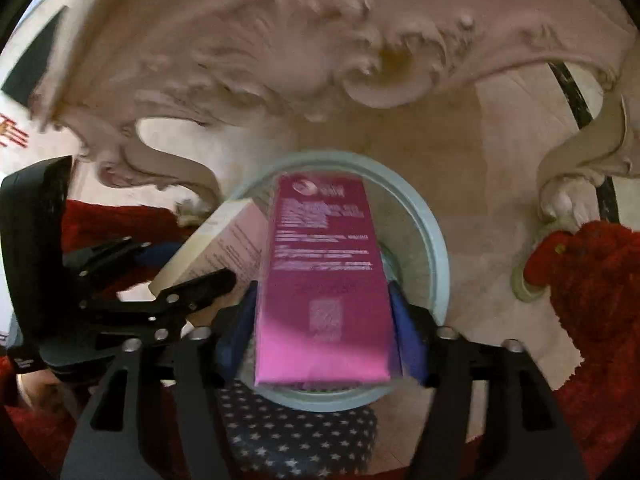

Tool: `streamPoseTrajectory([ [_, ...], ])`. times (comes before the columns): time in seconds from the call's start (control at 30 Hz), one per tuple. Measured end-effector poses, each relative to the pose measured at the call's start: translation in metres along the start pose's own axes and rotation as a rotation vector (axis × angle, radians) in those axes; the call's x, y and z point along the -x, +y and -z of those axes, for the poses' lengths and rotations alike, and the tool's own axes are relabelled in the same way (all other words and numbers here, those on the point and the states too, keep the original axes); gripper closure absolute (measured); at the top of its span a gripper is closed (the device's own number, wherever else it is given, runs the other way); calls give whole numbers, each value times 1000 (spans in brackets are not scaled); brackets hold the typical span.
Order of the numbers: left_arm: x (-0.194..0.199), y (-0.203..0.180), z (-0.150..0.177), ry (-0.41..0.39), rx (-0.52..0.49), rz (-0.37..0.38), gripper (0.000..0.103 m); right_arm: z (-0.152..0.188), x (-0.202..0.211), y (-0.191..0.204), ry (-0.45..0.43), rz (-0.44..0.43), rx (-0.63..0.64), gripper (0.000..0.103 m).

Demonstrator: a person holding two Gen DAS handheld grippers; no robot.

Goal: Collect trash
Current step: 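Carry both boxes over the wastebasket and open both grippers to drop them, then raise both grippers back toward the table items, then grasp the pink snack wrapper with the left gripper while the right grasps the clear bread bag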

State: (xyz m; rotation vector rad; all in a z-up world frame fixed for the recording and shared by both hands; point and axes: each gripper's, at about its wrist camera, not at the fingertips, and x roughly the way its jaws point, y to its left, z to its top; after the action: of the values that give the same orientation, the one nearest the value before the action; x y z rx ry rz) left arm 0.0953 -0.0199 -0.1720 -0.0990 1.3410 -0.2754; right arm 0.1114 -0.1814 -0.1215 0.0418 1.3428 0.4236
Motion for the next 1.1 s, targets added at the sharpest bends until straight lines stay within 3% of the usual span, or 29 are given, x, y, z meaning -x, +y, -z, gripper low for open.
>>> streamPoseTrajectory([
  [0.03, -2, 0, 5, -4, 4, -17, 11, 0, -3, -1, 6, 21, -7, 30],
  [0.3, -14, 10, 0, 12, 76, 5, 11, 2, -8, -8, 29, 69, -67, 30],
  [0.43, 23, 2, 1, -52, 2, 38, 11, 13, 20, -1, -2, 10, -28, 29],
  [0.57, 136, -10, 10, -287, -152, 35, 11, 16, 104, 22, -140, -82, 105, 29],
  [0.67, 204, -5, -2, -448, -195, -9, 11, 2, 177, 29, -374, -108, 179, 29],
  [0.8, 236, 18, -68, -545, -113, -201, 11, -53, 218, 29, -622, 64, 201, 20],
  [0.87, 240, 27, -104, -582, -62, -217, 11, -85, 216, 27, -678, 91, 206, 20],
  [0.97, 232, 47, -169, -595, 9, -224, 11, -137, 204, 23, -684, 101, 192, 20],
  [1.1, 201, 73, -254, -504, 95, -298, 11, -201, 176, 17, -604, 142, 237, 20],
])
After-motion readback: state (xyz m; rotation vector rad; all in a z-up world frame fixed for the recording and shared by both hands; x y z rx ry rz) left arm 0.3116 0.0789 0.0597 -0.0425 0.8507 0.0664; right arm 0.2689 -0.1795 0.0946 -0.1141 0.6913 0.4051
